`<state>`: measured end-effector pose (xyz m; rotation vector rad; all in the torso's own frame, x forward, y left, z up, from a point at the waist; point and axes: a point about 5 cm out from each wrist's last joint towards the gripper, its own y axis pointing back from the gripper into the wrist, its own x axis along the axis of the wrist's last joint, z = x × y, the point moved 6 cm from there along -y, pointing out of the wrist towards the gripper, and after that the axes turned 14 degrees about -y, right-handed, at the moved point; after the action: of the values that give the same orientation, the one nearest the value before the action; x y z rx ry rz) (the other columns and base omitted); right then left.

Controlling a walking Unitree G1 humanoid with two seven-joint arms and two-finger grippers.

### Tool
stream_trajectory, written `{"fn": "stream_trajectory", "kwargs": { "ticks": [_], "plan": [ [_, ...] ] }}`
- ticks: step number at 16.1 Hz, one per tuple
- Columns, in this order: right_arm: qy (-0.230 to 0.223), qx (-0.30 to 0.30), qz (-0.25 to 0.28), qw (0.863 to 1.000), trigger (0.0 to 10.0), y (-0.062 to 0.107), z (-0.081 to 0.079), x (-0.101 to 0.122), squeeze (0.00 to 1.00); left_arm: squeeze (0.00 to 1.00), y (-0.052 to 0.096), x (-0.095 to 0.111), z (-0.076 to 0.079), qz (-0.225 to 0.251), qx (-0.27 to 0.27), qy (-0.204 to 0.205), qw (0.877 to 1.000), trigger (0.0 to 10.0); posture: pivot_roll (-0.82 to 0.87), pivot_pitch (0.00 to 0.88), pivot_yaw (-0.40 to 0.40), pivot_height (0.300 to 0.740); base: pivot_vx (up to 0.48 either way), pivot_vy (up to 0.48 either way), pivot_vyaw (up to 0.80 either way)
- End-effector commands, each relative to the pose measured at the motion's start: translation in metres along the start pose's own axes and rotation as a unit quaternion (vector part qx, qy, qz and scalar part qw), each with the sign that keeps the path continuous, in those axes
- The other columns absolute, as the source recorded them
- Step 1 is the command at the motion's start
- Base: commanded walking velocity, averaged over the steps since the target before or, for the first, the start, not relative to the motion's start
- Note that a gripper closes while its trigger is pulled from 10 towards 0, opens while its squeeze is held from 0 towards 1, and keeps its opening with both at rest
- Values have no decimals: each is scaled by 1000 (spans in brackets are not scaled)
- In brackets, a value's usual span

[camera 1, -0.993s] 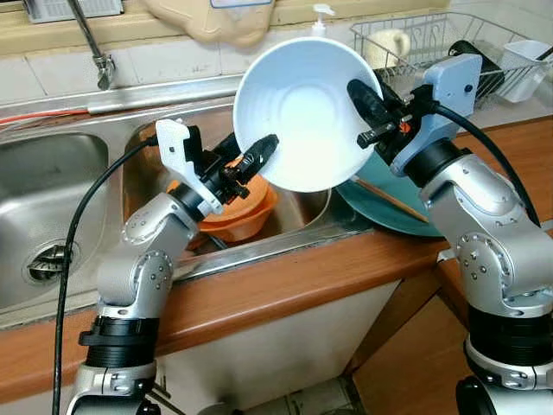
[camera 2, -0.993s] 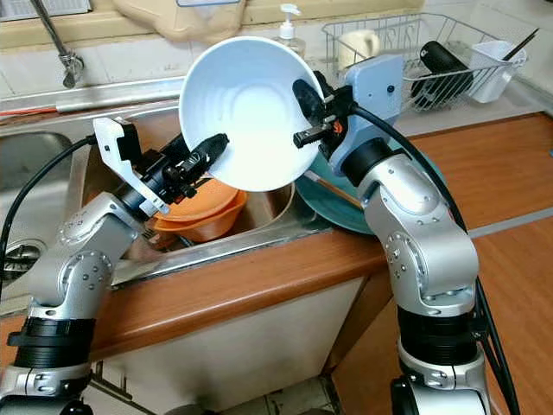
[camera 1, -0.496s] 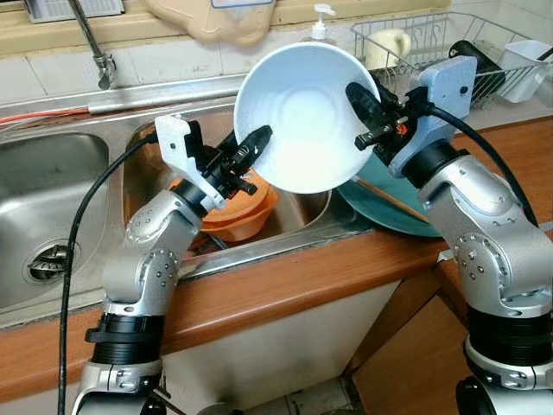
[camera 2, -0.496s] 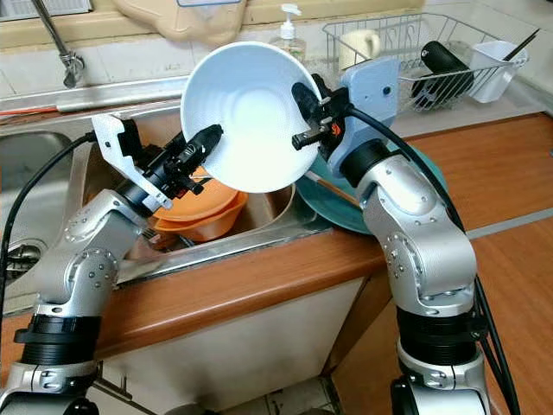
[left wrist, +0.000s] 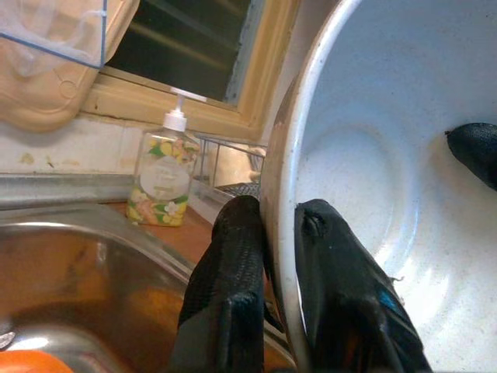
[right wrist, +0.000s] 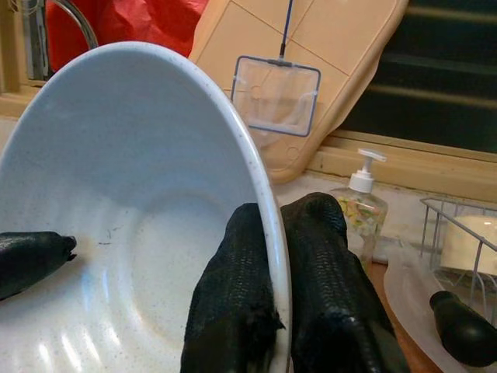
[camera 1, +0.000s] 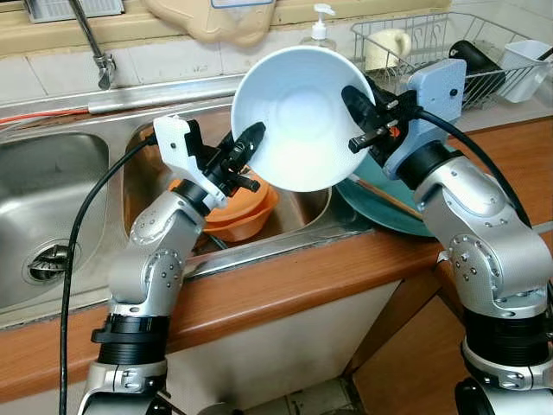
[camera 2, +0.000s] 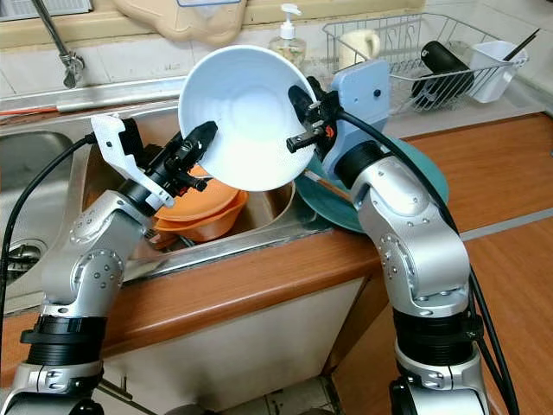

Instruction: Kitchen organization

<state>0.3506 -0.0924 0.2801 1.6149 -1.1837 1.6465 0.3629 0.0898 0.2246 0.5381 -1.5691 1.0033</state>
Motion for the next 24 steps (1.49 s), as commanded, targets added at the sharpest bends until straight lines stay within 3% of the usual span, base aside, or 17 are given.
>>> {"fn": "stream_trajectory", "kwargs": {
  "ticks": [1, 4, 5, 6, 7, 9, 10, 11, 14, 16, 18, 21, 23, 24],
  "plan": [
    [5, 10, 12, 1000, 10000, 0, -3, 10, 0, 0, 2, -1, -2, -4, -1, -15, 1000, 0, -176, 0, 52, 740, 0, 0, 0],
    [12, 9, 8, 1000, 10000, -1, -4, 8, 0, 0, 3, 4, -5, 9, 7, -10, 1000, 0, -177, 0, 48, 740, 0, 0, 0],
    [8, 7, 7, 1000, 10000, -1, -4, 7, 278, 0, 3, 6, -7, 14, 12, -8, 1000, 0, -177, 0, 47, 740, 0, 0, 0],
    [6, 6, 7, 1000, 10000, -1, -3, 7, 729, 0, 4, 8, -9, 19, 19, -6, 1000, 0, -176, 0, 46, 740, 0, 0, 0],
    [5, 5, 7, 1000, 10000, -1, -3, 7, 1000, 0, 4, 11, -12, 26, 25, -4, 999, 0, -177, 0, 46, 740, 0, 0, 0],
    [7, 3, 7, 1000, 10000, -1, -2, 7, 1000, 0, 4, 15, -15, 34, 30, 1, 999, 0, -177, 0, 43, 740, 0, 0, 0],
    [9, 2, 7, 1000, 10000, -2, -2, 7, 671, 0, 5, 19, -20, 43, 42, 4, 998, 0, -178, 0, 43, 740, 0, 0, 0],
    [11, 2, 7, 1000, 10000, -2, -2, 8, 0, 0, 6, 22, -26, 49, 52, 5, 997, 0, -178, 0, 43, 740, 0, 0, 0],
    [10, 4, 7, 1000, 10000, -2, -3, 8, 0, 0, 7, 29, -32, 62, 63, 6, 996, 0, -175, 0, 43, 740, 0, 0, 0],
    [15, 20, 3, 1000, 10000, -2, -7, 8, 0, 0, 11, 36, -57, 73, 127, -13, 989, 0, -171, 0, 42, 740, 0, 0, 0],
    [31, 41, -17, 999, 10000, 1, -12, 4, 0, 0, 10, 25, -75, 19, 168, -84, 982, 0, -168, 0, 40, 740, 0, 0, 0],
    [60, 69, -60, 994, 10000, 6, -19, -10, 0, 0, 10, 5, -95, -43, 217, -119, 968, 0, -179, 0, 47, 740, 0, 0, 0],
    [70, 75, -76, 992, 10000, 9, -19, -16, 0, 0, 10, 0, -101, -58, 231, -131, 962, 0, -184, 0, 50, 740, 0, 0, 0],
    [87, 88, -109, 986, 10000, 16, -20, -27, 0, 0, 10, -20, -109, -119, 243, -168, 948, 0, -189, 0, 50, 740, 0, 0, 0]
  ]
}}
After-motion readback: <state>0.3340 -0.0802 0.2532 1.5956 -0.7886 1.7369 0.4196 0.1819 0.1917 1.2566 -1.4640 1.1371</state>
